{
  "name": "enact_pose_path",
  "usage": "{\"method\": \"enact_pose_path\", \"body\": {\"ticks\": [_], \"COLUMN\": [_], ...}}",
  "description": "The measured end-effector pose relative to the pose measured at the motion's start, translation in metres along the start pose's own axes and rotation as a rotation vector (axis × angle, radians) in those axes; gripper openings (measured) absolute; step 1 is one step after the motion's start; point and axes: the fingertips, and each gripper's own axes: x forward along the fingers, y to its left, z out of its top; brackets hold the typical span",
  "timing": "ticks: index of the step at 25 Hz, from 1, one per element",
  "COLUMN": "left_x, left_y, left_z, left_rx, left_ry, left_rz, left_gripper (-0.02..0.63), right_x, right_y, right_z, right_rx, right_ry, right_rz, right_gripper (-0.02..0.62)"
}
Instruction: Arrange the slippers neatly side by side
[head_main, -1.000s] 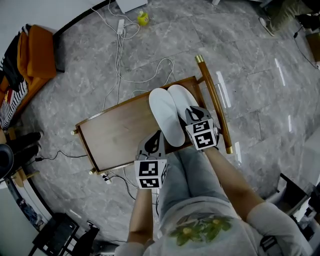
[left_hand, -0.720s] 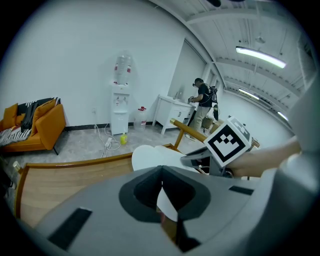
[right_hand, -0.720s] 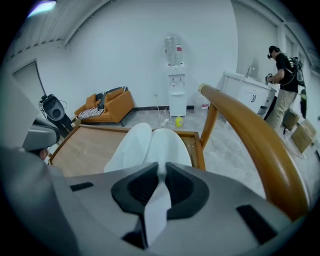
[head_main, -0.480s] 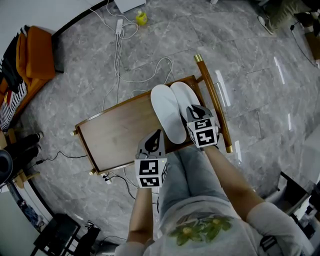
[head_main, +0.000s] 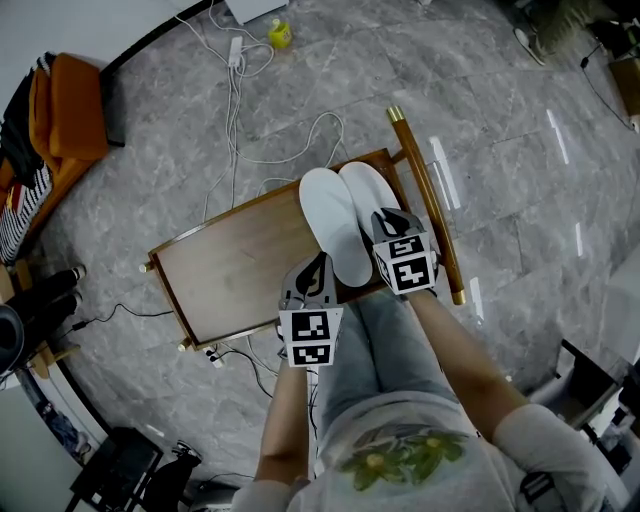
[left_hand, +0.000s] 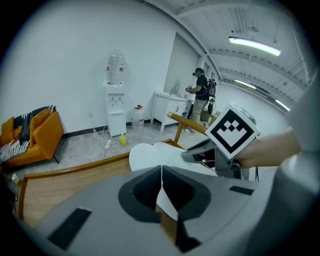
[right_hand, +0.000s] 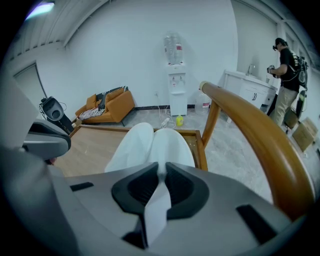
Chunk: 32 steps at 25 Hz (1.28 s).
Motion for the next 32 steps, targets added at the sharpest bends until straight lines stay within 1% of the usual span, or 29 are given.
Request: {"method": "enact_pose_path", "body": {"ticks": [3,5,7,10,12,17,19,22,27,32], "left_x": [0.011,0.019,0.027,0.039,0.047,0.064,0.07,0.077,0.084,0.083], "left_y": [-0.001,-0.001,-0.001,-0.001,-0.001,0.0,0.002,0.006,0.003,0.001], "left_z": [-0.001,-0.004,-0.005,-0.011,-0.018,-0.028,-0.029,-0.031,-0.038,-0.037], "left_rx": [0.053,0.08,0.114,0.17,0.206,0.274,0.293,0.312,0.317,0.319], "left_ry": [0.027,0.056,0.075,0.116,0.15,0.199,0.213,0.235,0.263,0.248], "left_rz": [0.006,0.006,0.008,0.017,0.019,0.025,0.035,0.049,0.037,0.049], "left_gripper": [0.031,0.112,0.16,0.195,0.204,0.202,0.18,0.116,0.042,0.028], "right_x": [0.0,0.0,0.0,0.0,0.0,0.001,0.001,0.0,0.001,0.001], "right_y": [0.0,0.0,0.0,-0.001,-0.002,-0.002,-0.002,-0.003,-0.005,-0.005], "right_z": [0.001,0.001,0.001,0.001,0.0,-0.001,-0.001,0.0,-0.002,-0.002], "right_rx": [0.005,0.008,0.011,0.016,0.021,0.031,0.034,0.039,0.05,0.056], "right_ry": [0.0,0.001,0.0,0.0,0.0,-0.001,-0.001,0.001,-0.001,-0.001], "right_rz": [0.002,0.003,0.003,0.004,0.005,0.009,0.011,0.012,0.013,0.015], "right_gripper": [0.044,0.044,0.044,0.043,0.043,0.043,0.043,0.043,0.043,0.043]}}
